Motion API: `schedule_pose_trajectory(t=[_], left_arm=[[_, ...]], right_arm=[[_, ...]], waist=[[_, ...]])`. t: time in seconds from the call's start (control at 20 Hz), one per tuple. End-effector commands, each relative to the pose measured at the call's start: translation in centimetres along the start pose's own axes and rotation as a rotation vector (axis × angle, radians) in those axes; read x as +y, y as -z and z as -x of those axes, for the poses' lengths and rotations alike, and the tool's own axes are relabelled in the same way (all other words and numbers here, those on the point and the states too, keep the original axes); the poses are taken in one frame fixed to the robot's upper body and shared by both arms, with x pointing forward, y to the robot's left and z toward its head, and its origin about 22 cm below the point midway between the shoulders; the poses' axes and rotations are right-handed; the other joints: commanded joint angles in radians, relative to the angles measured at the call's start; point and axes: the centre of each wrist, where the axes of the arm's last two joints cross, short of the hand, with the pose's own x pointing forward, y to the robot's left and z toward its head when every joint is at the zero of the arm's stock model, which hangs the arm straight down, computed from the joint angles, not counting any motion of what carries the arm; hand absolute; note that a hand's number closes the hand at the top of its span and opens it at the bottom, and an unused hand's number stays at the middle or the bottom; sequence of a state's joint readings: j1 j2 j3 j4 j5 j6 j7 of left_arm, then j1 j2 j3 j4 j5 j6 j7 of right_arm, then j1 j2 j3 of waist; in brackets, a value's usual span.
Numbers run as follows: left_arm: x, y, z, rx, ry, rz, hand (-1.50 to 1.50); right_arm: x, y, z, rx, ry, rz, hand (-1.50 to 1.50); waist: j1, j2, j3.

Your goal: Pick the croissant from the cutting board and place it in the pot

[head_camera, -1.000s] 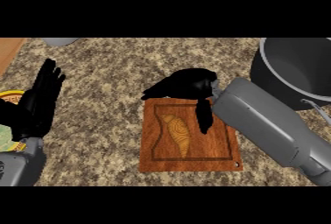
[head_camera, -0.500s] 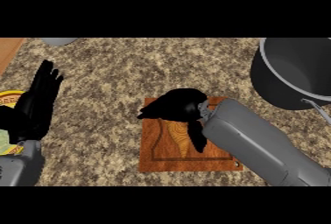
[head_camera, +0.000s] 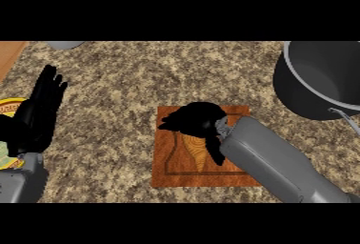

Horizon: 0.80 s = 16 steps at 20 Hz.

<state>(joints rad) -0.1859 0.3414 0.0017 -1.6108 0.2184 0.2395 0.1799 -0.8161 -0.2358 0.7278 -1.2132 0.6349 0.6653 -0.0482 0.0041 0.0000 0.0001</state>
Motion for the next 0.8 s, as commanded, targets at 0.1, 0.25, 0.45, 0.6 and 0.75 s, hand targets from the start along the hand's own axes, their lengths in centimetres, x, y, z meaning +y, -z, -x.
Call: schedule_pose_trajectory(t=[0.1, 0.25, 0.45, 0.6, 0.75], left_arm=[[-1.6, 0.2, 1.1, 0.001, 0.015, 0.007, 0.0], [0.9, 0.2, -2.1, -0.011, 0.007, -0.013, 0.0], [-1.3, 0.1, 1.5, 0.001, -0.005, -0.007, 0.0], [-0.4, 0.7, 0.7, 0.0, 0.008, 0.006, 0.0], [-0.2, -0.7, 0.0, 0.001, 0.005, 0.017, 0.0]], right_arm=[[1.3, 1.8, 0.8, -0.002, 0.02, -0.018, -1.5], [1.6, 1.0, 1.4, 0.0, -0.007, 0.0, -1.5], [3.1, 3.9, 0.0, 0.025, -0.018, -0.006, -1.5], [3.9, 3.4, 1.6, 0.06, -0.015, -0.015, -1.5], [5.2, 4.1, 1.0, 0.052, -0.008, -0.006, -1.5]], waist=[[0.002, 0.002, 0.0], [0.003, 0.0, 0.0], [0.002, 0.001, 0.0], [0.002, 0.002, 0.0], [0.004, 0.0, 0.0]])
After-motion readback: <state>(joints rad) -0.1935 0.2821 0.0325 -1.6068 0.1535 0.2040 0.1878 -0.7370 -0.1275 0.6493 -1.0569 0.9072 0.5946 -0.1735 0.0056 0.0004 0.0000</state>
